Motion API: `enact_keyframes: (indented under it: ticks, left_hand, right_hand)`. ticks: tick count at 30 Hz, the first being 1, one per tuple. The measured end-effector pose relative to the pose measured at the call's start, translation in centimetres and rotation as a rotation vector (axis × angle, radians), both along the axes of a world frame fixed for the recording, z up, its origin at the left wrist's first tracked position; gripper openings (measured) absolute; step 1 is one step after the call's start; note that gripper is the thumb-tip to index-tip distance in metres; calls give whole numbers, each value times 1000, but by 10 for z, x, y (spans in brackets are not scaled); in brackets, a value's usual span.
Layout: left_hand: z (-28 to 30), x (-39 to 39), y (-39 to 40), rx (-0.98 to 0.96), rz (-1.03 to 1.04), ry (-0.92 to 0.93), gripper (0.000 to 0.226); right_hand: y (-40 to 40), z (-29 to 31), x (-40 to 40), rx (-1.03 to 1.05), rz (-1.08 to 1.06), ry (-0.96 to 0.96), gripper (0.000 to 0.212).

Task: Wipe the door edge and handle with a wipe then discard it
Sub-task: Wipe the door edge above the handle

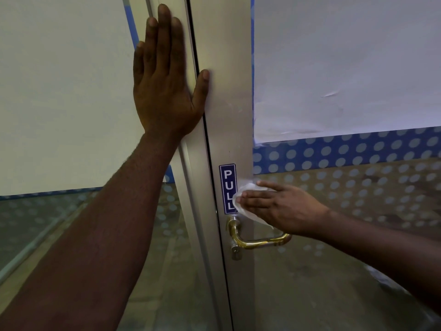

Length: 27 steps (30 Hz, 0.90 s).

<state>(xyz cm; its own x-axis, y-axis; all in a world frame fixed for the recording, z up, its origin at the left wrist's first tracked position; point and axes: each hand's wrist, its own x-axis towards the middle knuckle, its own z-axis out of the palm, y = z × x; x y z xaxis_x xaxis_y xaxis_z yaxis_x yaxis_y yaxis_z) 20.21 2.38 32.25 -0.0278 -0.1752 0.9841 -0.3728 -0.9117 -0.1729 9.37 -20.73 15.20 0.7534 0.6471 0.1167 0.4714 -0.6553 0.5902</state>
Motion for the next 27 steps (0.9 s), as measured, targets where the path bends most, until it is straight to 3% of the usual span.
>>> enact_keyframes:
  ticks: [3, 8, 16, 23, 27]
  left_hand:
    - [0, -2, 0, 2, 16, 2, 70]
    - [-4, -2, 0, 3, 25, 9, 70]
    - [-3, -2, 0, 9, 24, 14, 71]
    - [-5, 0, 0, 2, 26, 4, 71]
    - [-4, 0, 0, -4, 28, -4, 70]
  right_hand:
    - [-3, 12, 4, 0, 36, -83, 79]
    - [-7, 49, 6, 229, -48, -298, 69]
    - [-10, -16, -7, 196, -32, -99, 75]
    - [6, 40, 9, 357, -86, -315, 61]
    - [12, 7, 7, 309, -59, -167, 65]
